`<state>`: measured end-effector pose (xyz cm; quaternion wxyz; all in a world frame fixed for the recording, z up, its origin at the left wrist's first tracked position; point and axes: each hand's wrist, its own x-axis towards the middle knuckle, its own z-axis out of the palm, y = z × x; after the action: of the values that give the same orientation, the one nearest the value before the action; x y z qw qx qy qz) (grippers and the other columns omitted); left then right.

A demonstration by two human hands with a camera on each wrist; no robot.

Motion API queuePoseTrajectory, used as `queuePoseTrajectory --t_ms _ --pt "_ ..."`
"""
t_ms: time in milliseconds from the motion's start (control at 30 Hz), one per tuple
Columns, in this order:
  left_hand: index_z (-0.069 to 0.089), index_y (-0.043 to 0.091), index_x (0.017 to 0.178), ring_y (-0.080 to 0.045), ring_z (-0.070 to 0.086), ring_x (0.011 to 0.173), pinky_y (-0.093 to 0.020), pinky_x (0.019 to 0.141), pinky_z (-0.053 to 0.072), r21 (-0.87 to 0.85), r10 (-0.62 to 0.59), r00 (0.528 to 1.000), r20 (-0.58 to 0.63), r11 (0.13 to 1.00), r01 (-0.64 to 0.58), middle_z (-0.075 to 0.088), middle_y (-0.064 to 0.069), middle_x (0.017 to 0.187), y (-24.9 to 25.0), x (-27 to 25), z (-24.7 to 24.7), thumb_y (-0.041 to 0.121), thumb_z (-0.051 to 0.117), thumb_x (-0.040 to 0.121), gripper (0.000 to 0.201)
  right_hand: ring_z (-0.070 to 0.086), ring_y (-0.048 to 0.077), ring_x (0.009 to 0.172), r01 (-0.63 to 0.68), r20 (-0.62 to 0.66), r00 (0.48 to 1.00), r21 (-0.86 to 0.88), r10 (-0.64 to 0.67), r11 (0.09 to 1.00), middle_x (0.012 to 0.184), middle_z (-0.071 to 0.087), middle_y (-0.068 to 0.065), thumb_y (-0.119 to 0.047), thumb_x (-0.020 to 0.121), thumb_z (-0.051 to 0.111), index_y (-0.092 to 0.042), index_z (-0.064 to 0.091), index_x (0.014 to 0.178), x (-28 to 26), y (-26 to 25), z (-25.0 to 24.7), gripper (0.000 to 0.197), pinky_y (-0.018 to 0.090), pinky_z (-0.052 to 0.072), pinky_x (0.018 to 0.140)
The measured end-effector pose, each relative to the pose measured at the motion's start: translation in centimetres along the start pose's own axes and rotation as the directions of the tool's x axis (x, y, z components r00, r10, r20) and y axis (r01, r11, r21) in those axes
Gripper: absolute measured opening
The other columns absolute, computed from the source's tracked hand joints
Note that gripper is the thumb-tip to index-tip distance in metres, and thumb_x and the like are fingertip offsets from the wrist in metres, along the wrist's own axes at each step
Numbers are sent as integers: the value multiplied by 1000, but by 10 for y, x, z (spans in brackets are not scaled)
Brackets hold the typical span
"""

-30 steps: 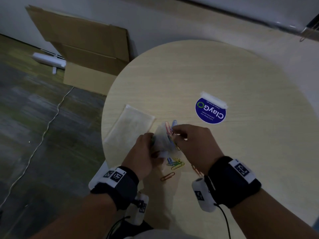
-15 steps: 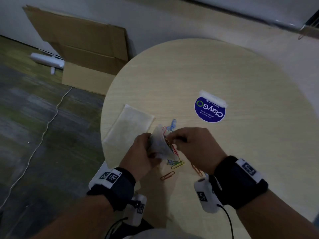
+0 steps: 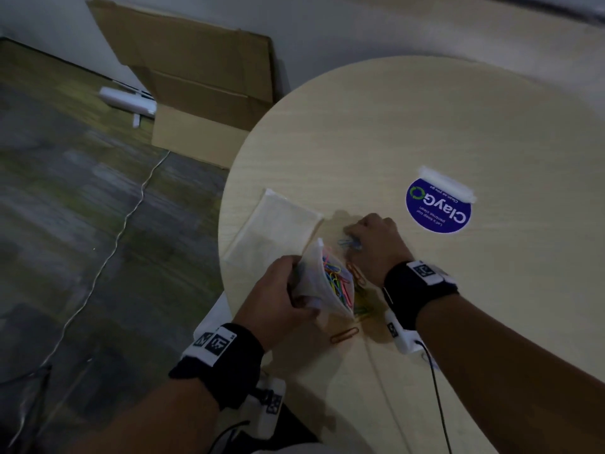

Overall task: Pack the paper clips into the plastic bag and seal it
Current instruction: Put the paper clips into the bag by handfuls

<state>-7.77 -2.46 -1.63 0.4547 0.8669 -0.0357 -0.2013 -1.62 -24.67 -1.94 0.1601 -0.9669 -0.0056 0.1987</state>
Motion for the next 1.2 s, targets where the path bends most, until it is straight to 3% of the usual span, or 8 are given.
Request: queuePoseTrajectory --t_ms 167,333,433,600,733,900,1067,1200 --pt "50 24 129 7 57 83 -9 70 46 -36 30 1000 9 999 -29 57 6 113 1 -1 0 25 85 68 70 57 31 99 194 36 981 -106 -191 975 107 67 4 -32 88 48 -24 70 107 -20 13 18 30 35 36 84" --pt "49 22 132 -6 57 87 -10 70 47 -11 18 1000 10 1000 -18 58 2 120 -1 0 2 20 83 70 70 52 33 101 96 20 995 -80 -94 992 117 58 2 -60 71 48 -23 55 126 -59 18 37 67 43 49 80" --pt "48 24 132 -10 57 91 -8 68 47 -13 2 1000 10 1000 -2 55 5 120 0 0 3 20 83 71 71 48 27 102 102 62 994 -155 -94 983 113 55 -2 -48 83 37 -29 53 122 -63 15 49 45 37 43 82" --pt "49 29 129 -10 59 90 -23 75 52 7 -5 1000 -29 1000 5 55 6 118 0 0 7 23 82 67 70 54 30 95 41 -40 998 -24 -42 999 98 58 7 -22 88 52 -20 65 104 -70 20 46 20 37 45 83" --pt "51 26 128 -14 63 98 -20 76 50 -21 1 999 -48 1000 -2 55 5 120 5 0 11 23 81 70 65 57 32 99 -61 -59 996 79 66 995 100 62 10 -20 89 55 -17 66 105 -74 25 32 20 34 44 82" --pt "48 25 130 -16 60 111 -36 90 54 -19 5 1000 -30 1000 -6 52 3 127 15 2 18 26 80 74 64 59 17 82 -143 -158 966 339 206 930 97 71 3 -25 87 64 -19 71 95 -91 26 -10 12 22 38 69" --pt "47 22 131 -10 52 106 -22 85 43 11 -11 1000 -22 1000 11 46 7 122 26 5 22 22 83 75 67 59 -6 65 -41 -262 941 542 215 839 73 68 -13 -27 83 71 -26 72 86 -109 6 -60 4 4 39 59" --pt "46 19 130 -11 53 107 -21 85 41 4 -13 1000 -12 1000 13 43 7 121 33 7 25 22 81 79 61 60 -5 70 -25 -235 953 566 191 824 79 70 -14 -32 82 70 -28 72 88 -105 -12 -67 7 10 40 62"
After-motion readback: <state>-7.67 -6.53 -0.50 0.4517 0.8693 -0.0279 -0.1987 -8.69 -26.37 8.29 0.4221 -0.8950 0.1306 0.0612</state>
